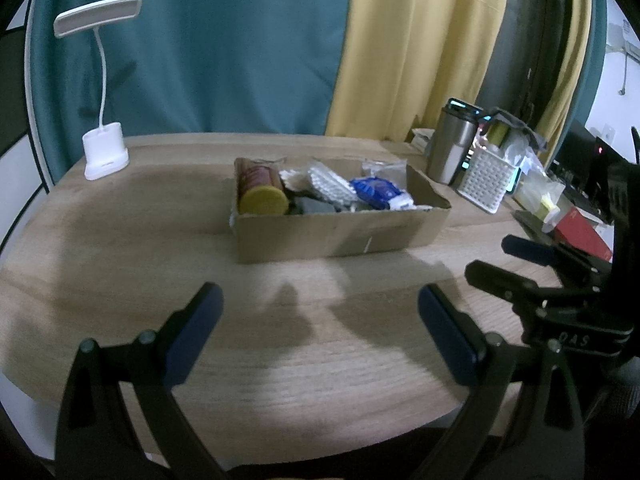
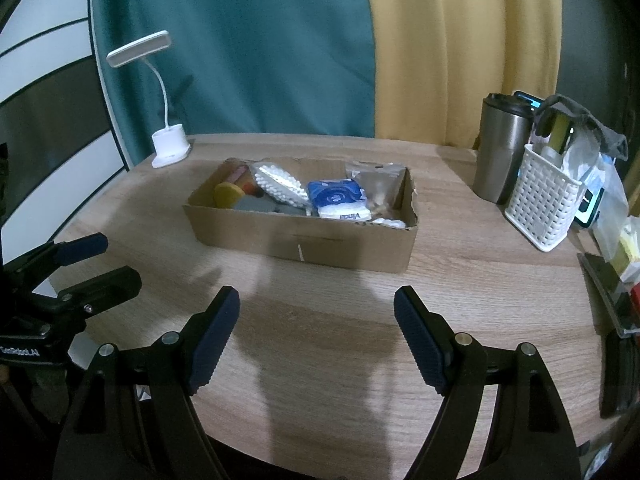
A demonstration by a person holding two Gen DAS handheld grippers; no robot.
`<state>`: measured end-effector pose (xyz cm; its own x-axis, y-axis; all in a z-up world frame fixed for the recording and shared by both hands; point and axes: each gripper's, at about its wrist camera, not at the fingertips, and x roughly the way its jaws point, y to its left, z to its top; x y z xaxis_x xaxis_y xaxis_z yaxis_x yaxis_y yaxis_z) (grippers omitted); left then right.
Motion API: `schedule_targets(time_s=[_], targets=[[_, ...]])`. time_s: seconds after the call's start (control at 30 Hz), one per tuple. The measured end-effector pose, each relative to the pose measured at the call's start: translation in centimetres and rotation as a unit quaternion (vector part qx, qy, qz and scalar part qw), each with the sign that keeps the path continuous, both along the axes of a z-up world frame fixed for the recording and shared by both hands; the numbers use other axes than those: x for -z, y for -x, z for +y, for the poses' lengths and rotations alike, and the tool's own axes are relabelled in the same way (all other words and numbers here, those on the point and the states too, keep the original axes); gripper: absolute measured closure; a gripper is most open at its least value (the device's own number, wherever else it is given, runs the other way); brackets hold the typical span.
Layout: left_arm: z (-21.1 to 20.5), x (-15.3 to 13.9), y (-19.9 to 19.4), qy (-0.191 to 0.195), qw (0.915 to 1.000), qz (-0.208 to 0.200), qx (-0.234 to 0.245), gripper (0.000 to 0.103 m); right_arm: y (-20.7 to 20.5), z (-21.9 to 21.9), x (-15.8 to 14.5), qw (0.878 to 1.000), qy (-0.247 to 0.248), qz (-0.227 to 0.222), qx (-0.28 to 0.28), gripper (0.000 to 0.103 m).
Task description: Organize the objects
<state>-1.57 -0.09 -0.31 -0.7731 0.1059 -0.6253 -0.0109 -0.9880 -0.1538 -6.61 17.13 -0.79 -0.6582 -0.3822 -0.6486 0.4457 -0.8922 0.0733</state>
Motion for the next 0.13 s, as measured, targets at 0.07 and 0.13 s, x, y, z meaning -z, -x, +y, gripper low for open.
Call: schedule_targets(time_s=[0.07,0.13], targets=[[0.0,0.1,0.27,0.001,1.0,-0.003,0.002,0.004,0.2,0.01,0.13,1.0,0.0,-0.002,0.0,0.021],[-0.02,0.24,0.64,0.001,1.0,-0.006,0.003,0.004,0.47,0.07,0.3,1.0,0.001,-0.006,0.001,0.021]])
